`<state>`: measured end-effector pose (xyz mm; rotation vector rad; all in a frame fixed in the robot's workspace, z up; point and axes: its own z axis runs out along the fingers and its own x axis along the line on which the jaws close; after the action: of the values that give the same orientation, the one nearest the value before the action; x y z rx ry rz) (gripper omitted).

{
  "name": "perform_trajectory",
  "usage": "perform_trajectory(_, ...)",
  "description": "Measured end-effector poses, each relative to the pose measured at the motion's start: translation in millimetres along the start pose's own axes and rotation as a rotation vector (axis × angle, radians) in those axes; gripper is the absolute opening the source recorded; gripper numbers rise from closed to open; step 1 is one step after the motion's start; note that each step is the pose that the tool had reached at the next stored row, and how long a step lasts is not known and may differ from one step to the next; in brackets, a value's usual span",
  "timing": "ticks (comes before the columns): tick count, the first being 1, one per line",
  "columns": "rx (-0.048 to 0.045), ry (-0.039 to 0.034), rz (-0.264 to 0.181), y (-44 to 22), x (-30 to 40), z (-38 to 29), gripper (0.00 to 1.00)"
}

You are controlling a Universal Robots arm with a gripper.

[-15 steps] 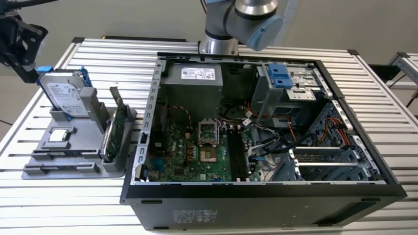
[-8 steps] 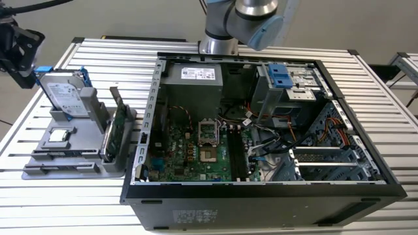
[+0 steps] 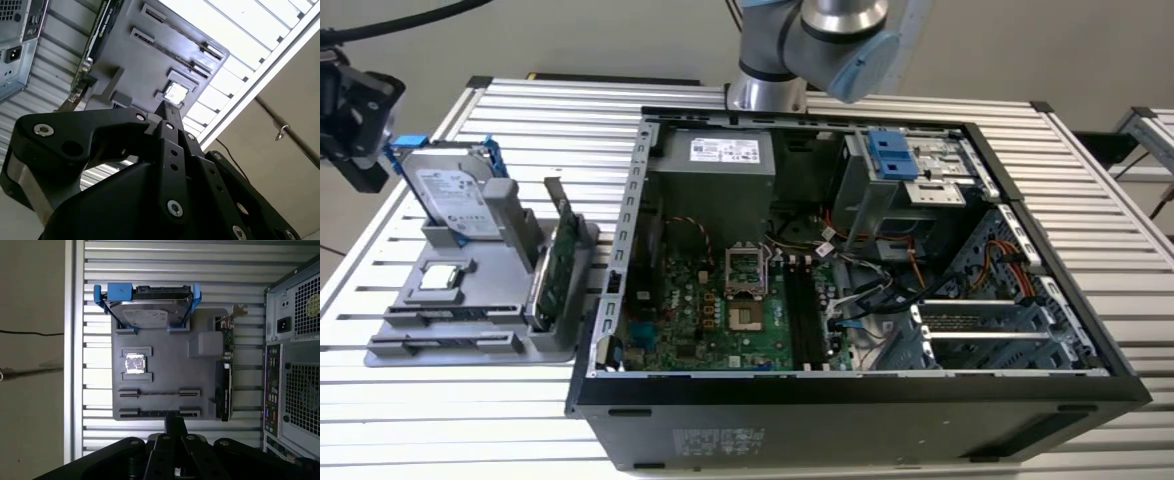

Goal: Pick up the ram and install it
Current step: 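Pick up the ram and move it above insertion slot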

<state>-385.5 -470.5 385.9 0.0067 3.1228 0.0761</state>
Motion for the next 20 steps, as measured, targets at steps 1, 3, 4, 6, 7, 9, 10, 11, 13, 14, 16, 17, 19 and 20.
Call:
perform_trajectory(1, 0.0000, 0.0001, 0.000, -1.4, 0.0, 0.2, 0.00)
perform_trajectory(3, 0.0001, 0.0002, 0.000, -4.2, 0.0, 0.5, 0.00)
perform_trajectory(4, 0.0000, 0.0002, 0.000, -5.5, 0.0, 0.7, 0.00)
perform_trajectory(6, 0.0000, 0.0003, 0.000, -8.2, 0.0, 1.0, 0.00)
perform_trajectory(7, 0.0001, 0.0005, 0.000, -9.6, 0.0, 1.1, 0.00)
perform_trajectory(9, 0.0000, 0.0004, 0.000, -12.4, 0.0, 1.5, 0.00)
perform_trajectory(10, 0.0000, 0.0005, 0.000, -13.9, 0.0, 1.5, 0.00)
perform_trajectory(11, 0.0001, 0.0006, 0.000, -15.4, 0.0, 1.6, 0.00)
perform_trajectory(13, 0.0000, 0.0006, 0.000, -18.4, 0.0, 1.7, 0.00)
perform_trajectory(14, 0.0000, 0.0007, 0.000, -20.0, 0.0, 1.8, 0.00)
perform_trajectory(16, 0.0000, 0.0007, 0.000, -22.6, 0.0, 1.9, 0.00)
perform_trajectory(17, 0.0000, 0.0008, 0.000, -23.5, 0.0, 1.9, 0.00)
perform_trajectory(19, 0.0000, 0.0008, 0.000, -24.0, 0.0, 1.9, 0.00)
perform_trajectory(20, 0.0000, 0.0007, 0.000, -24.2, 0.0, 2.0, 0.00)
